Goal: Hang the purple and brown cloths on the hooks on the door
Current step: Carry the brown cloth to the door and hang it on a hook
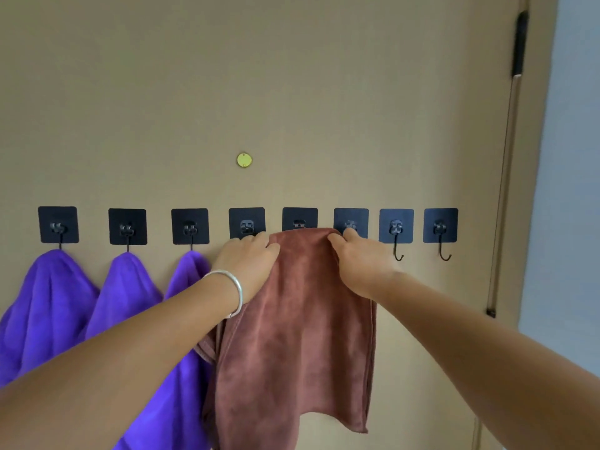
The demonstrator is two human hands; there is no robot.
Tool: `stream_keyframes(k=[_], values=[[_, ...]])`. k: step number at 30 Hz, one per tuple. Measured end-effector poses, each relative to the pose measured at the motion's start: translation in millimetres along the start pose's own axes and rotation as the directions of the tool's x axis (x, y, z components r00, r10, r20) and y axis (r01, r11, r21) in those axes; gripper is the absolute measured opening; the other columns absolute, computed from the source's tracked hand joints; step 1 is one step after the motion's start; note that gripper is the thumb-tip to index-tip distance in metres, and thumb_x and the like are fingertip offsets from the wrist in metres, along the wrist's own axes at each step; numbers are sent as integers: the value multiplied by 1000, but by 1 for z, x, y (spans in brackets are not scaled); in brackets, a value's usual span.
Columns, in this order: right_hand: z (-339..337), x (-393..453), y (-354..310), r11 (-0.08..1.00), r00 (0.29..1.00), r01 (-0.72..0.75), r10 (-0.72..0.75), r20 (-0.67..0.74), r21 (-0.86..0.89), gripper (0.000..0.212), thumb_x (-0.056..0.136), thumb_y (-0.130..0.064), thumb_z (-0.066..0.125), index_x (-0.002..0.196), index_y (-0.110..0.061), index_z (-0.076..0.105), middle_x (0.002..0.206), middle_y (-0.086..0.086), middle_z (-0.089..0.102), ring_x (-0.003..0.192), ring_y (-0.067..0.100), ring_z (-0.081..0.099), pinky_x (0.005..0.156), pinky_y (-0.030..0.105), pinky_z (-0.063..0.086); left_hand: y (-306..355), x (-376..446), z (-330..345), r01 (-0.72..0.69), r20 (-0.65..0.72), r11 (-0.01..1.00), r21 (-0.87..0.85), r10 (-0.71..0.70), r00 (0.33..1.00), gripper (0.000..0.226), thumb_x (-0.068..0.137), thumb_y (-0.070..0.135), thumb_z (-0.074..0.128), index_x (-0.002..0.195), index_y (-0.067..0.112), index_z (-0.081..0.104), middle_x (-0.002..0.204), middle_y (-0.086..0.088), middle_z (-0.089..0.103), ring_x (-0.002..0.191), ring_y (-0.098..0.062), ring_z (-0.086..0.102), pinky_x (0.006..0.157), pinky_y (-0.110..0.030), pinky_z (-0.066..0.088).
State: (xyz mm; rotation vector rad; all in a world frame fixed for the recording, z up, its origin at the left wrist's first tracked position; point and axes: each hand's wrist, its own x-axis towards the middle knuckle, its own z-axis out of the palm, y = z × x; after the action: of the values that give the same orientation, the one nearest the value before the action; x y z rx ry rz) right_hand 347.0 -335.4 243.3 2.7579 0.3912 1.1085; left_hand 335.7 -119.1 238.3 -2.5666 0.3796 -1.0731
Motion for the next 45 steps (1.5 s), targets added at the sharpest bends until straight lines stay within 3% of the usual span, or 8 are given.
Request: stream_keyframes(k=[6,10,14,20,23,30,35,45], values=[[26,-12,-22,998,996,54,-56,66,27,38,89,-8,36,127,-11,41,109,10,54,84,33,61,59,36,36,29,-2,19,8,94,999,34,-11,996,36,92,0,35,120,14,53,117,-8,55,103,-28,59,86,-36,39],[37,-25,-28,993,989,104,-109,99,55,34,89,-11,38,122,-12,43,106,9,55,81,34,61,57,36,33,43,-12,23,79,113,996,-43,-73,991,36,93,4,35,123,16,51,122,-6,53,106,-27,58,71,-34,36],[56,-37,-31,984,980,141,-154,124,109,42,92,-13,37,134,-13,35,110,9,53,81,35,61,59,36,36,53,-24,32,143,157,985,-98,-127,979,40,89,13,39,127,22,48,126,-2,46,115,-25,48,89,-38,39],[75,-51,-35,969,963,178,-208,173,172,72,93,-21,47,153,-20,7,123,7,49,93,32,60,66,36,38,55,-30,32,72,228,985,-159,-35,973,39,90,31,39,127,28,52,134,1,38,125,-22,37,97,-38,30],[71,-59,-20,958,962,196,-229,147,210,63,91,-26,48,147,-28,19,131,4,43,100,32,58,75,38,43,43,-28,21,30,289,987,-157,17,957,38,92,36,39,126,29,53,138,4,38,129,-19,35,100,-36,31],[49,-67,36,979,985,159,-167,53,129,33,88,-15,40,118,-19,52,104,5,53,87,30,57,62,33,34,51,0,-30,20,-183,970,-242,-66,981,26,82,13,58,104,21,69,107,3,60,96,-23,58,82,-39,45],[33,-88,86,996,996,72,-74,41,48,26,88,-17,39,108,-19,56,93,2,55,79,27,56,59,32,36,105,17,-28,-162,-184,951,-264,115,976,33,88,23,47,119,27,58,112,7,54,103,-17,52,88,-33,40],[3,-145,153,952,950,-267,286,129,-148,31,91,-18,38,117,-24,53,102,-2,56,89,22,57,67,30,44,187,55,-15,-340,-179,863,-375,293,939,33,89,21,45,121,24,53,117,2,50,107,-21,50,86,-33,35]])
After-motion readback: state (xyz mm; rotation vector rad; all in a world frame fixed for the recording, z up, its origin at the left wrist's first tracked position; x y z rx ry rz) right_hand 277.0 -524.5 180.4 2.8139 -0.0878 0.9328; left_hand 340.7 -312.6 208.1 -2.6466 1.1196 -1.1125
